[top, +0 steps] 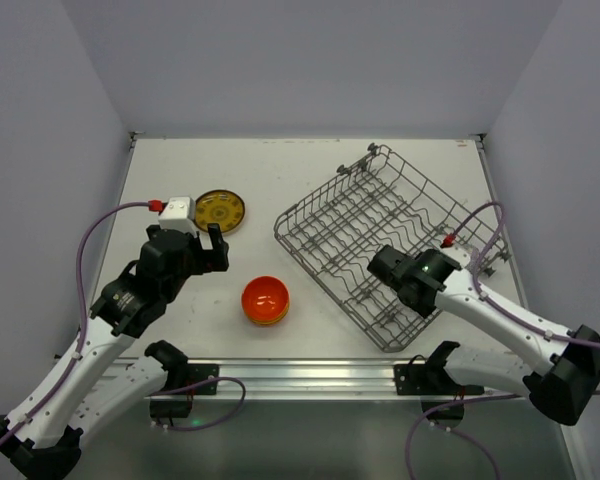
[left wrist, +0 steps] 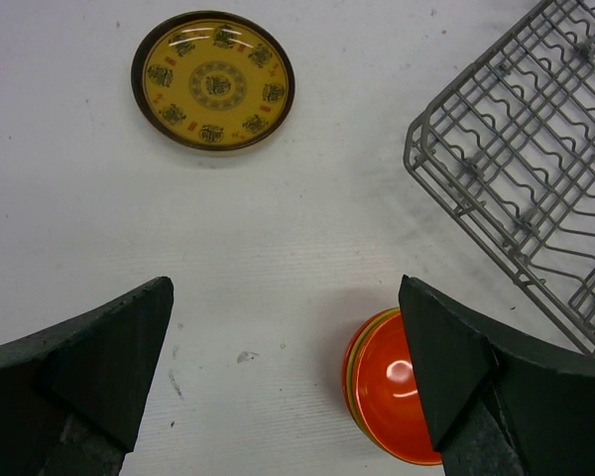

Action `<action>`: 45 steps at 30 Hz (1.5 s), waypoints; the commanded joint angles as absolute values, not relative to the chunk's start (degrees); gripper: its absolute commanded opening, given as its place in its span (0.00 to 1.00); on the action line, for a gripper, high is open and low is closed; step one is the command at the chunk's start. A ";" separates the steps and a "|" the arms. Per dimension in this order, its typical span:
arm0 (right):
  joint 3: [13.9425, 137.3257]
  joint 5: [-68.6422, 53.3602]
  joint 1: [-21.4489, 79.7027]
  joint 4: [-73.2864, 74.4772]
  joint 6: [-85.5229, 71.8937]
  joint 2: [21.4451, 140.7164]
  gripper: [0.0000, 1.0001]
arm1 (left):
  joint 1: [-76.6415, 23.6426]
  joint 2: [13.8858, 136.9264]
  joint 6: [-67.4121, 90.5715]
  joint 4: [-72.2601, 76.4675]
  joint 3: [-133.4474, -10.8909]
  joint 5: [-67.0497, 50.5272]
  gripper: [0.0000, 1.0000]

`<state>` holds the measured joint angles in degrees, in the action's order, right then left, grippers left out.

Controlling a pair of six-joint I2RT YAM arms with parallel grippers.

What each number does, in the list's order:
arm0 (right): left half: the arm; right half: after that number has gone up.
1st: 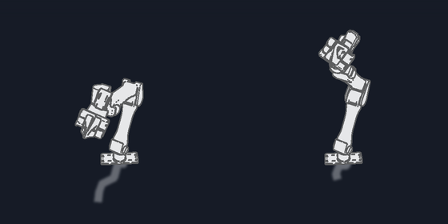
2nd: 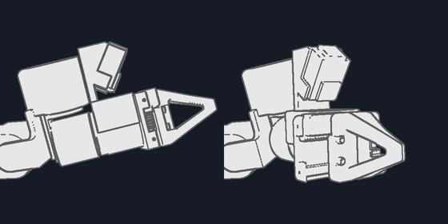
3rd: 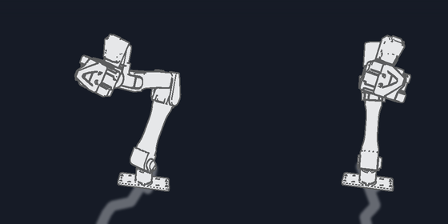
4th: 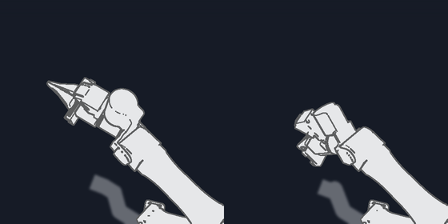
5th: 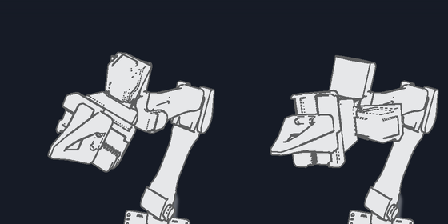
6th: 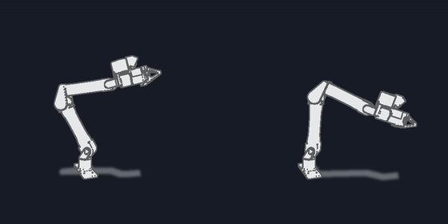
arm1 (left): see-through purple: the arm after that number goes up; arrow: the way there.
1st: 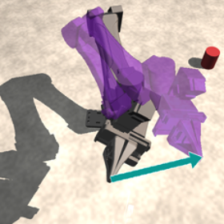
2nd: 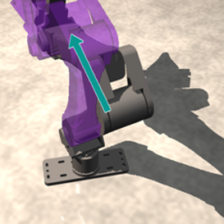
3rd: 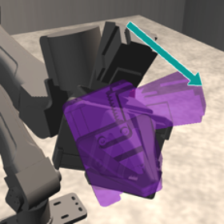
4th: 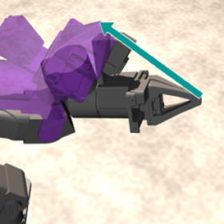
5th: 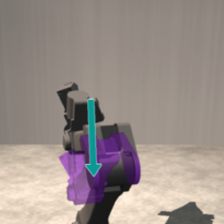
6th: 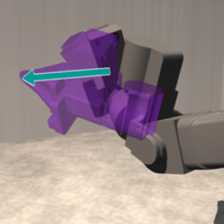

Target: Unload the mixed dishes from the dish rack

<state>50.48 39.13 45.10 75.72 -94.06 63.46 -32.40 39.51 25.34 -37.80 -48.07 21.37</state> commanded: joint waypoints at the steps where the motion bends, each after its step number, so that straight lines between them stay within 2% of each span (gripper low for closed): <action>1: 54.84 43.77 45.62 74.64 -90.21 59.08 0.09 | -32.78 39.02 24.87 -35.95 -48.34 22.59 1.00; 3: 56.25 42.46 45.62 70.43 -85.20 56.70 0.00 | -32.78 38.06 24.70 -35.77 -48.51 21.28 1.00; 7: 56.34 36.24 45.61 49.73 -68.60 49.50 0.00 | -32.78 34.37 23.21 -33.76 -48.52 17.42 1.00; 9: 56.42 33.41 45.53 43.62 -66.02 46.24 0.00 | -32.78 31.56 21.80 -31.74 -48.25 14.17 1.00; 12: 56.16 26.91 45.62 31.32 -62.58 44.13 0.00 | -32.78 28.48 22.23 -26.91 -47.03 3.81 1.00; 16: 54.41 16.98 45.62 12.72 -62.57 43.07 0.00 | -32.78 27.42 28.10 -12.96 -42.56 -25.08 1.00; 19: 51.95 9.86 45.62 1.63 -63.98 42.54 0.00 | -32.78 28.47 36.95 7.24 -37.99 -41.24 1.00; 21: 51.07 4.78 45.53 -3.48 -63.90 42.89 0.00 | -32.78 29.79 41.81 20.96 -36.22 -45.42 1.00; 24: 51.15 -2.87 45.62 -12.11 -59.69 44.73 0.00 | -32.87 33.56 47.72 30.84 -35.33 -46.84 0.97; 26: 52.11 -4.91 45.62 -12.92 -58.28 45.96 0.00 | -32.87 37.15 49.13 33.21 -36.73 -47.98 0.93; 31: 52.21 -7.91 45.62 -13.54 -55.73 46.67 0.00 | -33.13 40.69 54.57 42.79 -36.74 -50.09 0.90; 32: 52.21 -8.43 45.62 -13.71 -55.55 46.67 0.00 | -33.22 41.39 55.10 45.06 -36.83 -50.36 0.86; 36: 53.17 -13.79 45.61 -13.71 -53.88 47.63 0.00 | -33.57 42.71 55.28 45.00 -38.14 -50.01 0.76; 45: 51.59 -16.95 45.62 -12.38 -51.59 46.75 0.00 | -33.75 43.15 50.19 37.18 -40.52 -46.85 0.75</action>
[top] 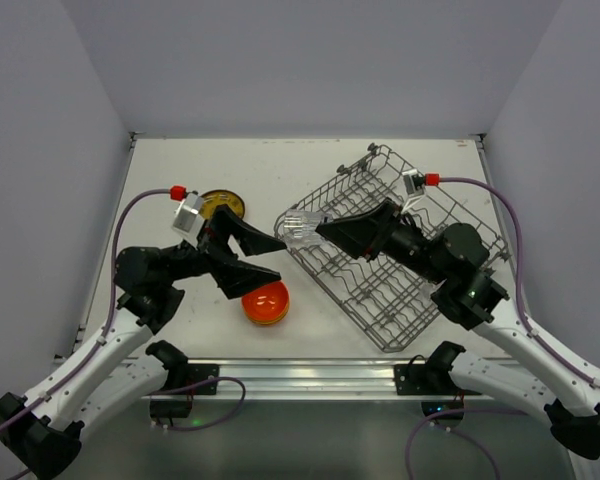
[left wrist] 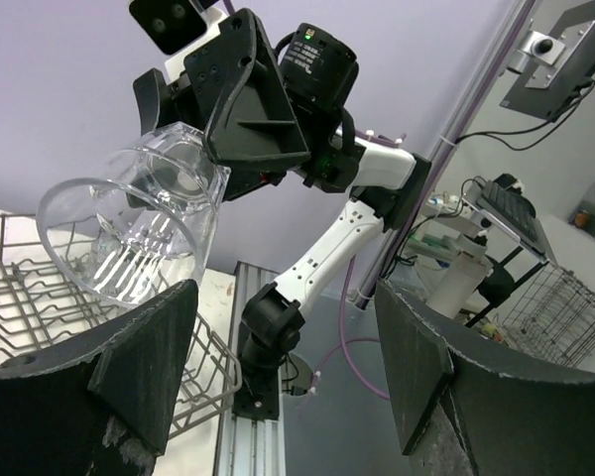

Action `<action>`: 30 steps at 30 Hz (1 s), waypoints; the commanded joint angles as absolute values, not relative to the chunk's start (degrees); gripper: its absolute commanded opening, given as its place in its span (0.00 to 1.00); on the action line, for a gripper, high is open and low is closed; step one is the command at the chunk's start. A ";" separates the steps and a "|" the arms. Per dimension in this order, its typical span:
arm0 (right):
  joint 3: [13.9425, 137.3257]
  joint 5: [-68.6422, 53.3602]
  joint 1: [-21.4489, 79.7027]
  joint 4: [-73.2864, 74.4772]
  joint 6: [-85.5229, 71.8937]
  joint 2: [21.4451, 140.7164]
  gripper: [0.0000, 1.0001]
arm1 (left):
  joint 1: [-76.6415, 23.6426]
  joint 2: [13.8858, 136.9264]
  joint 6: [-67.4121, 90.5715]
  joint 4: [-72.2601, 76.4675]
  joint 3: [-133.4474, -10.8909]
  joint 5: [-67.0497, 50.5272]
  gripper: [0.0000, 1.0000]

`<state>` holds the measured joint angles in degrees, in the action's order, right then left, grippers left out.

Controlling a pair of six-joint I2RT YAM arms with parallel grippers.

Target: Unload the mixed dishes from the dish rack

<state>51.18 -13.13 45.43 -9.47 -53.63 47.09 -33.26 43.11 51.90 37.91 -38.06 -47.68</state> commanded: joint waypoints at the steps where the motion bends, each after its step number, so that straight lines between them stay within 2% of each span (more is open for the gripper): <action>1: 51.50 -17.57 45.62 -12.48 -51.77 46.93 0.00 | -33.75 43.50 50.01 36.83 -40.78 -46.85 0.76; 9: 52.03 -21.18 45.62 -13.88 -51.86 47.64 0.00 | -33.84 44.56 46.59 33.32 -42.97 -45.71 0.73; 11: 52.12 -20.92 45.62 -13.89 -51.94 47.72 0.00 | -34.10 44.82 46.67 33.04 -43.24 -46.05 0.66; 12: 52.03 -20.57 45.53 -14.23 -52.03 47.81 0.00 | -34.36 44.91 47.19 33.57 -43.24 -46.23 0.61; 13: 51.86 -20.22 45.61 -14.67 -52.03 47.99 0.00 | -34.45 45.09 47.46 34.53 -43.24 -46.23 0.51; 18: 51.51 -24.16 45.88 -18.70 -53.61 50.79 0.00 | -35.16 45.70 47.72 35.07 -43.33 -45.88 0.22; 19: 51.16 -24.34 45.88 -19.24 -53.70 50.97 0.00 | -35.24 45.88 47.81 35.16 -43.50 -45.97 0.09; 21: 50.89 -23.82 45.79 -19.60 -53.27 50.98 0.00 | -35.33 45.97 48.07 35.16 -43.42 -46.23 0.00; 22: 50.89 -23.30 45.88 -19.25 -52.83 50.80 0.05 | -35.33 45.62 47.90 34.90 -43.42 -46.06 0.00; 23: 50.98 -22.25 45.88 -18.64 -52.30 50.63 0.41 | -35.33 45.27 47.55 33.94 -43.42 -44.66 0.00; 25: 52.11 -19.53 45.88 -12.86 -49.76 49.14 0.97 | -35.33 43.95 43.70 25.53 -44.99 -41.07 0.00; 28: 53.00 -4.70 45.88 -1.00 -45.01 44.76 0.99 | -35.33 43.94 35.44 3.75 -51.92 -24.92 0.00; 29: 53.00 -0.66 45.88 1.64 -44.22 43.69 0.99 | -35.42 44.55 34.03 -2.75 -54.03 -13.47 0.00; 30: 53.17 8.00 45.79 7.76 -43.16 42.64 0.99 | -35.33 46.65 32.53 -8.21 -58.58 -7.01 0.00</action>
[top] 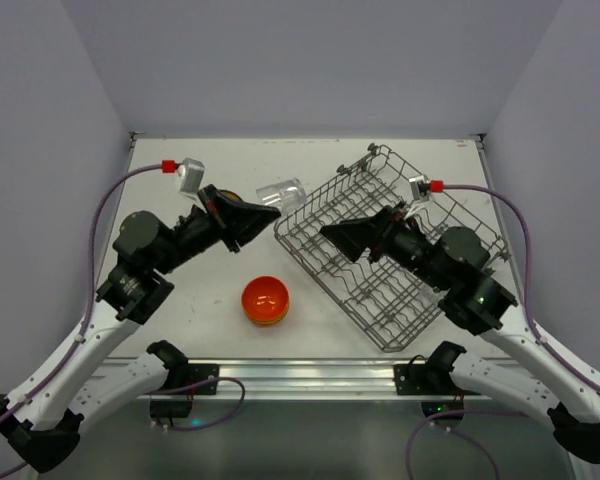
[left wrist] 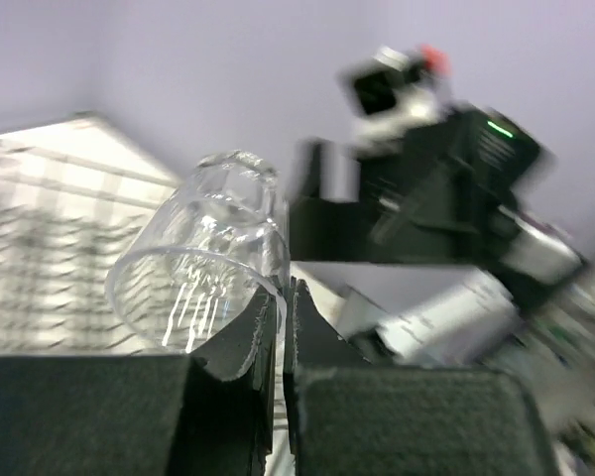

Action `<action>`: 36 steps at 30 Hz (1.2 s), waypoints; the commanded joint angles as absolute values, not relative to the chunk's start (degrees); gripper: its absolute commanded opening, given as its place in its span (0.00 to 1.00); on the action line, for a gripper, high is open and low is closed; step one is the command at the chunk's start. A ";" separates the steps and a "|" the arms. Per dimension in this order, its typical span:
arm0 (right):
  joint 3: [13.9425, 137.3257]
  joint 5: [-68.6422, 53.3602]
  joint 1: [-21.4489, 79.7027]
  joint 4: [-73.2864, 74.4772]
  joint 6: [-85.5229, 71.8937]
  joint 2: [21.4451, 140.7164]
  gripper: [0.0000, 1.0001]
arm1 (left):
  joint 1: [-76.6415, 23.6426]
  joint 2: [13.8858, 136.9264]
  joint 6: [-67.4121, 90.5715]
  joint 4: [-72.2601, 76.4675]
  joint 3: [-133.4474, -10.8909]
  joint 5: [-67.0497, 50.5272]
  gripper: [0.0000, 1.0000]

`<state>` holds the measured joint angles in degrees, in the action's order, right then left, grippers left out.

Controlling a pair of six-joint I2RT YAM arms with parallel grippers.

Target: Unload the mixed dishes from the dish rack

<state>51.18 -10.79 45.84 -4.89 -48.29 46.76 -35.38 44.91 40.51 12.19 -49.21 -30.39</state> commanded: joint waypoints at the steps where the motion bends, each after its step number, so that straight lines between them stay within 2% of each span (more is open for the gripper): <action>1: 53.35 12.00 45.88 10.87 -42.81 41.06 0.99 | -35.33 48.24 32.26 -18.70 -60.97 -0.94 0.00; 2: 53.52 15.52 45.88 13.60 -42.63 40.35 0.99 | -35.25 49.82 32.08 -23.33 -63.08 11.22 0.00; 5: 53.79 21.09 45.79 21.34 -40.44 38.76 0.99 | -33.32 59.12 32.43 -38.28 -71.95 27.19 0.00; 7: 53.61 21.09 45.88 24.34 -39.73 38.06 0.99 | -26.59 65.64 31.74 -44.29 -73.73 25.16 0.00; 9: 54.14 21.01 45.88 27.49 -39.11 37.62 0.99 | -21.03 67.75 29.10 -44.04 -72.34 16.81 0.00; 13: 56.86 24.15 45.88 35.40 -38.67 39.02 0.99 | -8.83 71.09 28.30 -45.09 -68.12 17.49 0.00; 18: 56.52 23.82 45.88 36.48 -37.88 40.08 0.99 | -0.37 78.63 27.68 -43.94 -66.62 7.66 0.00; 22: 55.11 23.03 45.88 33.84 -36.83 40.08 0.99 | 0.00 85.51 28.48 -47.90 -69.43 8.79 0.00; 26: 54.58 23.11 45.79 33.22 -35.69 40.69 0.99 | 3.60 88.15 27.42 -46.59 -67.51 3.52 0.00; 30: 54.23 23.99 45.70 33.22 -34.89 39.99 0.99 | 3.78 89.73 26.46 -47.72 -68.29 8.34 0.00; 33: 53.53 25.14 45.70 33.22 -34.72 39.64 0.99 | 3.87 91.49 25.49 -48.16 -69.16 7.30 0.08; 36: 53.35 25.05 45.70 33.22 -34.72 39.64 0.99 | 3.78 92.46 25.31 -48.51 -69.87 8.08 0.09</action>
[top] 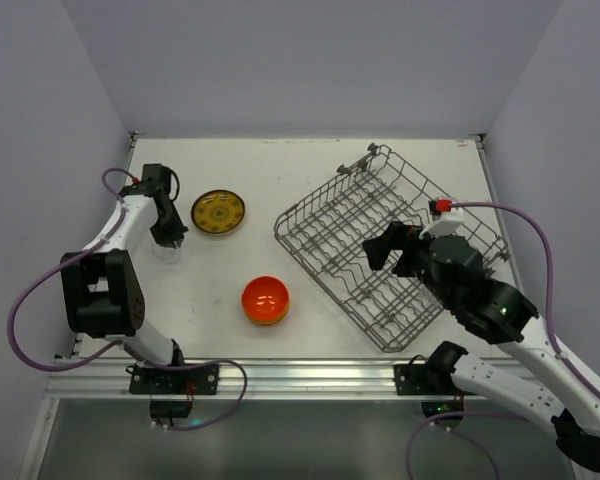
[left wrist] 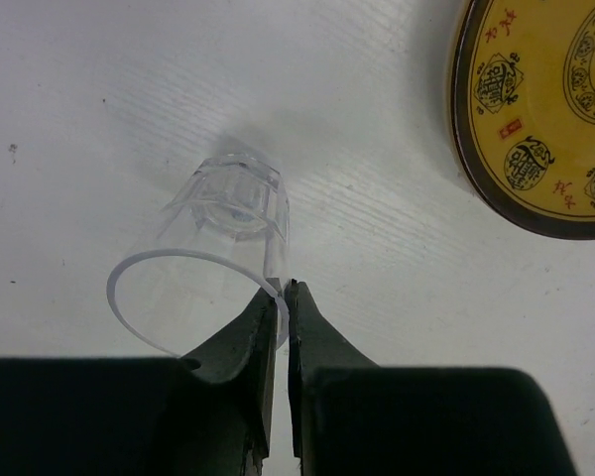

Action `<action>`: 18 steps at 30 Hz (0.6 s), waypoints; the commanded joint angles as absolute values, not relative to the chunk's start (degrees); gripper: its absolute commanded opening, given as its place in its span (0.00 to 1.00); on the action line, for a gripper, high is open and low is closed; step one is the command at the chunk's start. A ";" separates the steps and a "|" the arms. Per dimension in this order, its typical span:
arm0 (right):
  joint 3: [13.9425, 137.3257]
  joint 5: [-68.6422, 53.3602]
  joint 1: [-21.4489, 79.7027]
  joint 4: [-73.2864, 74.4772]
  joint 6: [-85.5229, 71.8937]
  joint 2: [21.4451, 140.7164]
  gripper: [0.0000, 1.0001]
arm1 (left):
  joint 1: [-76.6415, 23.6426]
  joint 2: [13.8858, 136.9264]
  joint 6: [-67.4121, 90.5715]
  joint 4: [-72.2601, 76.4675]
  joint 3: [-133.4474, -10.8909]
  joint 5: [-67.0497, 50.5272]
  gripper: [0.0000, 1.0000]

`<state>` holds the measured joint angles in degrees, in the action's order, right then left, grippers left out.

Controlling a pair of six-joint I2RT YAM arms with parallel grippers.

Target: Unload the mixed dishes from the dish rack

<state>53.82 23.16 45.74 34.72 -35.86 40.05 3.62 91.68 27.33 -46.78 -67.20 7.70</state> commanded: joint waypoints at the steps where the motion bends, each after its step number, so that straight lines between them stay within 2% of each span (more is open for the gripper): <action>1: 53.26 25.14 45.62 33.22 -34.80 39.64 0.99 | 3.78 92.98 24.96 -48.34 -69.87 8.09 0.10; 6: 53.00 25.31 45.70 32.96 -34.63 39.46 0.99 | 3.87 94.74 24.96 -48.25 -69.87 8.35 0.08; 11: 52.82 25.49 45.62 32.96 -34.54 39.81 0.99 | 3.78 95.71 24.17 -48.34 -70.92 7.48 0.11; 15: 52.91 24.00 45.62 32.96 -34.45 41.13 0.99 | 3.78 95.19 23.82 -48.69 -72.42 4.84 0.30; 18: 53.00 23.29 45.35 33.05 -34.45 41.83 0.99 | 3.78 93.09 23.91 -49.48 -73.82 4.31 0.56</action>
